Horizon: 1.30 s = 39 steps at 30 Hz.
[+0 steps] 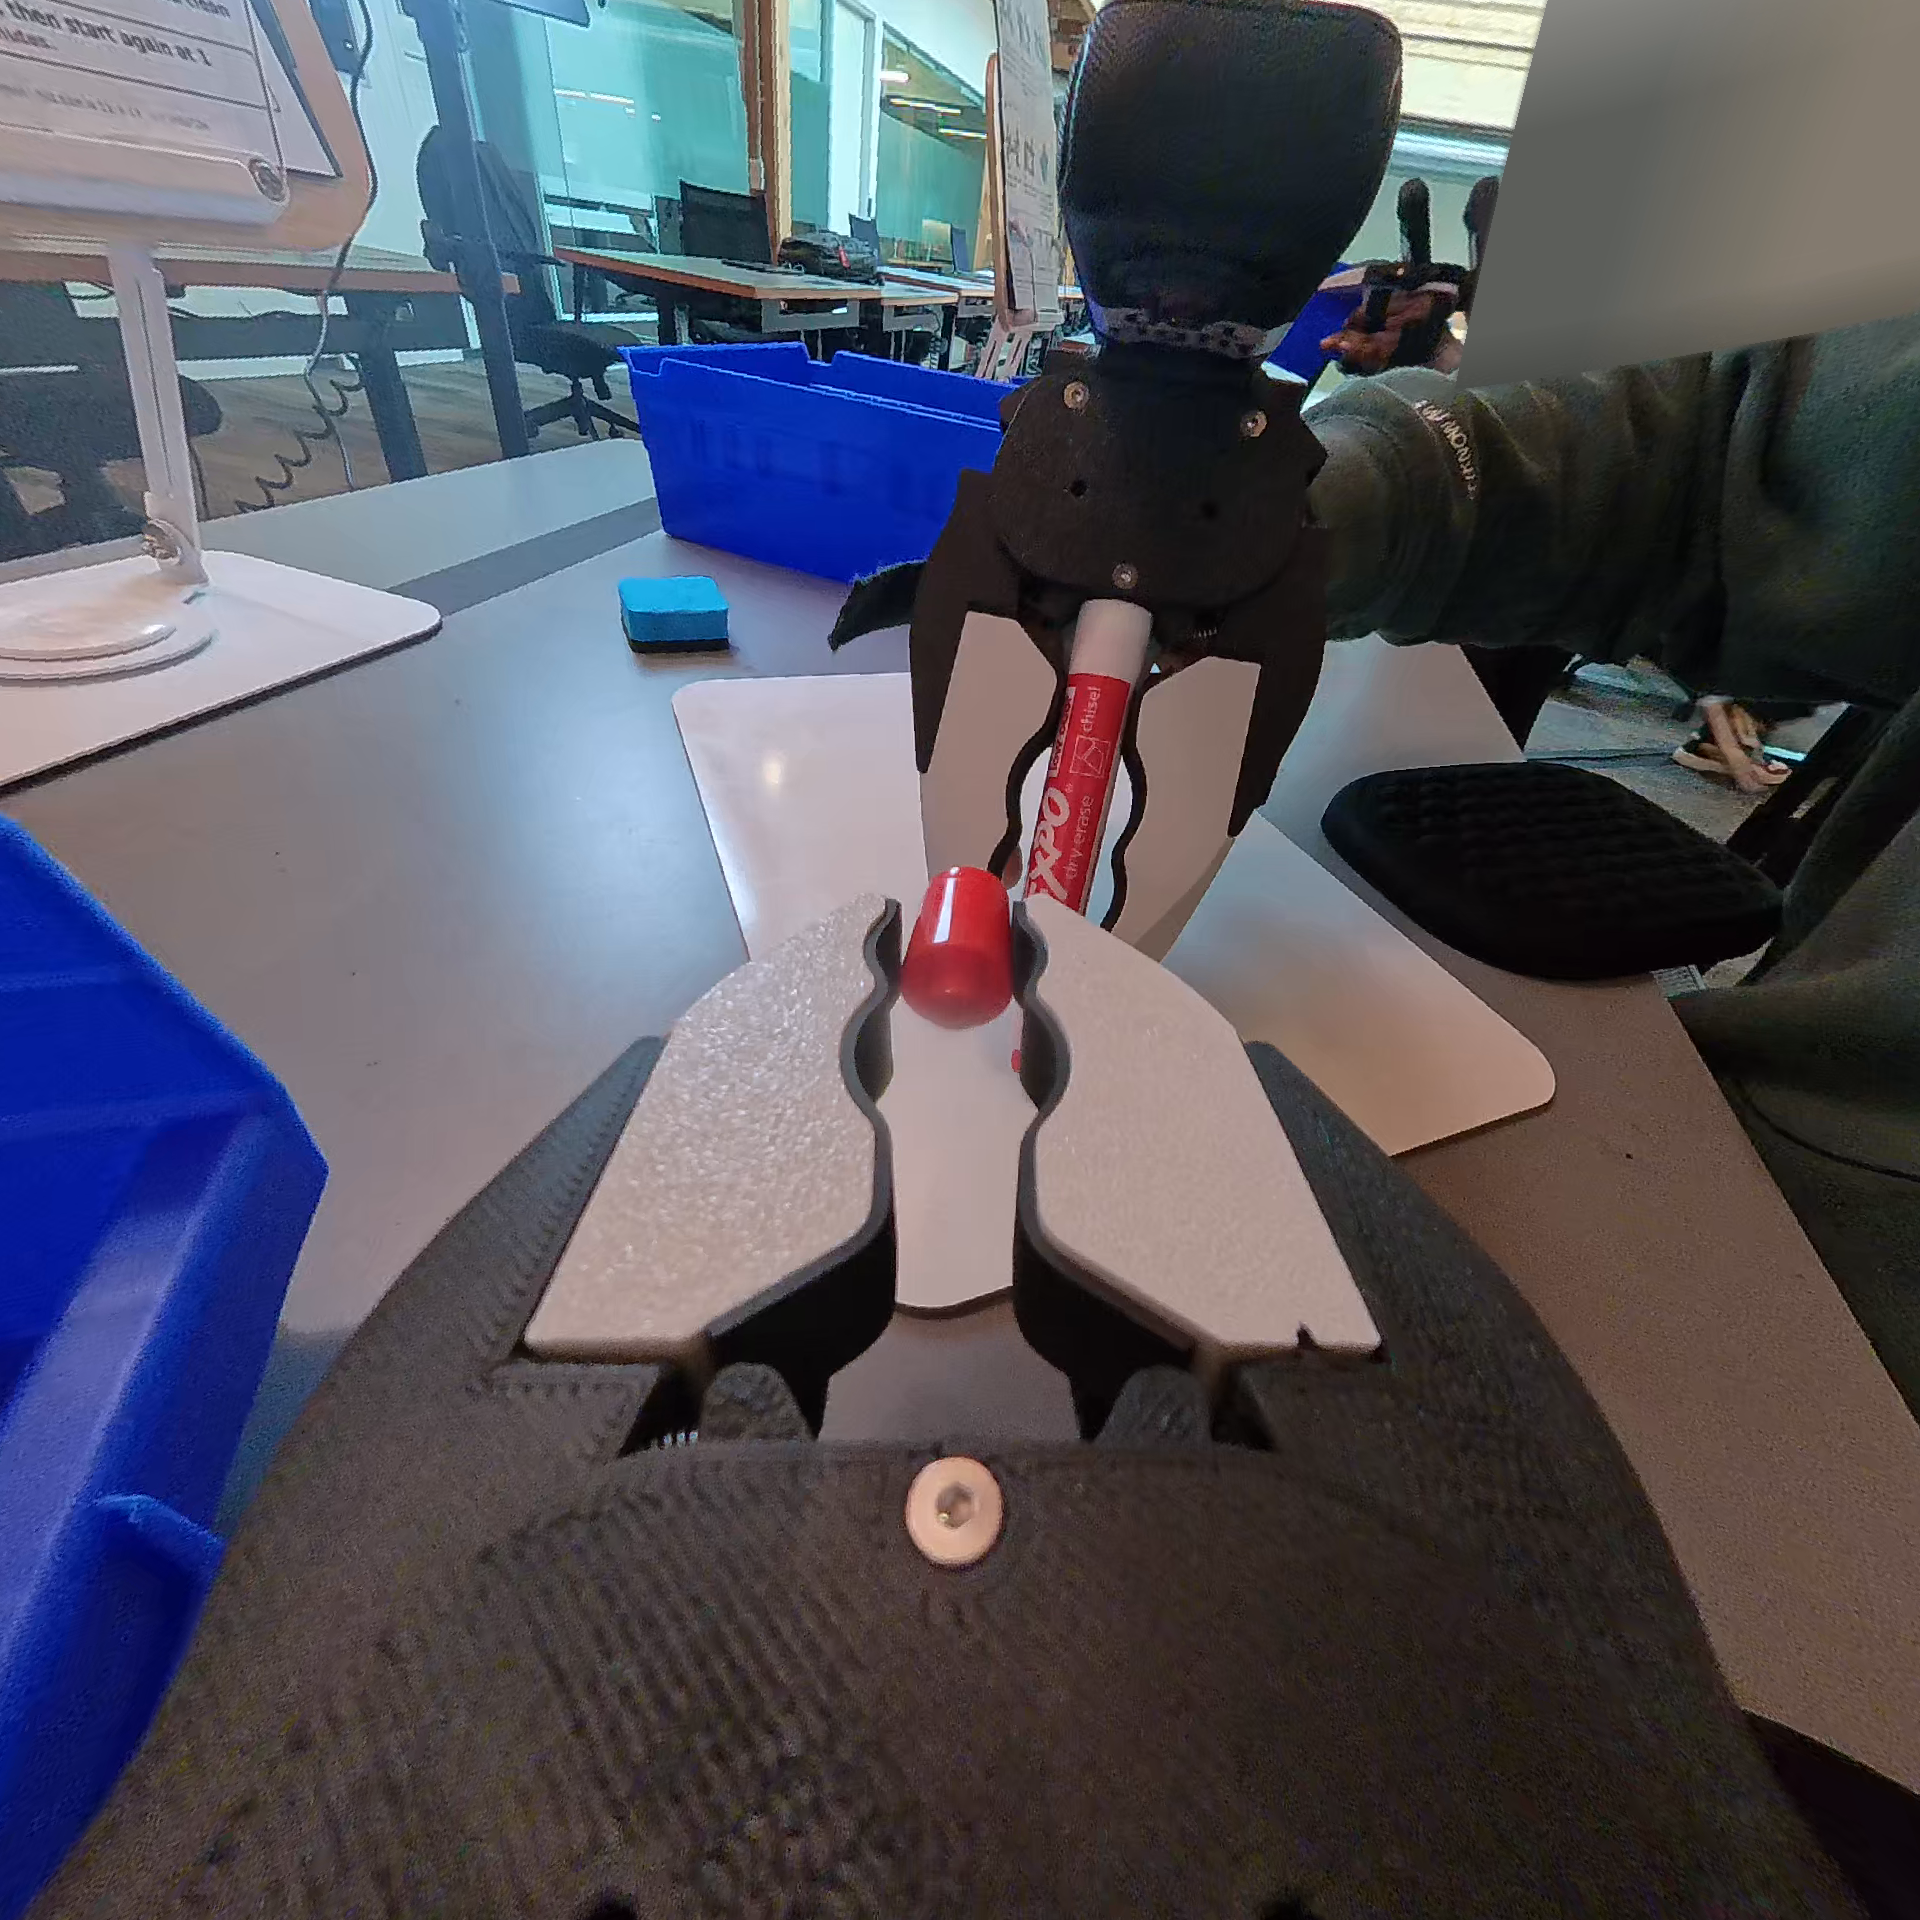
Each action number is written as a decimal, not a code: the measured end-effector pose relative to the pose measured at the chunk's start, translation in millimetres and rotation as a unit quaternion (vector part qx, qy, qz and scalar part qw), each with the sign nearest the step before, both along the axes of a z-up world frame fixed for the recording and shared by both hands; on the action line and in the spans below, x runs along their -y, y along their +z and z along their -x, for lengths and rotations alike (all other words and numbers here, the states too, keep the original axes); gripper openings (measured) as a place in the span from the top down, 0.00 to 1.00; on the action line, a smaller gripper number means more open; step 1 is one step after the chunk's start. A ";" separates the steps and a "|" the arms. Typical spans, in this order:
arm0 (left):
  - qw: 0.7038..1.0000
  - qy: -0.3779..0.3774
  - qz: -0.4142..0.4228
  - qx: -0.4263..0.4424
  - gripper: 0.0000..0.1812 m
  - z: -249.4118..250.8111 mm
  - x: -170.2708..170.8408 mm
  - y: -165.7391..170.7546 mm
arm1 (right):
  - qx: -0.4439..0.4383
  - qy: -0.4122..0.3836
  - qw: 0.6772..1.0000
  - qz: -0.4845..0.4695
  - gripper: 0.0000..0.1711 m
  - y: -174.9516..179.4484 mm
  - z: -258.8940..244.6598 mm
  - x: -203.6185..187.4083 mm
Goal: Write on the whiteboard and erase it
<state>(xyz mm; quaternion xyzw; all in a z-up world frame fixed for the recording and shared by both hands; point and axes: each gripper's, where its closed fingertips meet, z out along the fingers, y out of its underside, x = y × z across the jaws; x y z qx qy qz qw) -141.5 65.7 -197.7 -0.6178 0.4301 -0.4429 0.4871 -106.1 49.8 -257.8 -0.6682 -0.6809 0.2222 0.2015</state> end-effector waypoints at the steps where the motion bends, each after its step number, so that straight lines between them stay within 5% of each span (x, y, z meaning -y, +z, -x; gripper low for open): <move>1: 1.000 -0.001 0.001 0.000 0.89 -0.3 0.3 -0.2 | 0.002 0.000 1.000 0.001 0.81 -0.1 -0.5 -0.1; 20: 1.000 0.002 0.000 -0.002 0.89 -0.5 0.0 -0.1 | 0.035 0.009 0.999 -0.013 0.81 -4.7 1.7 -3.6; 39: 1.000 0.007 0.007 -0.002 0.89 0.6 -2.4 -1.4 | 0.081 0.044 0.996 -0.005 0.81 -4.8 -25.7 53.1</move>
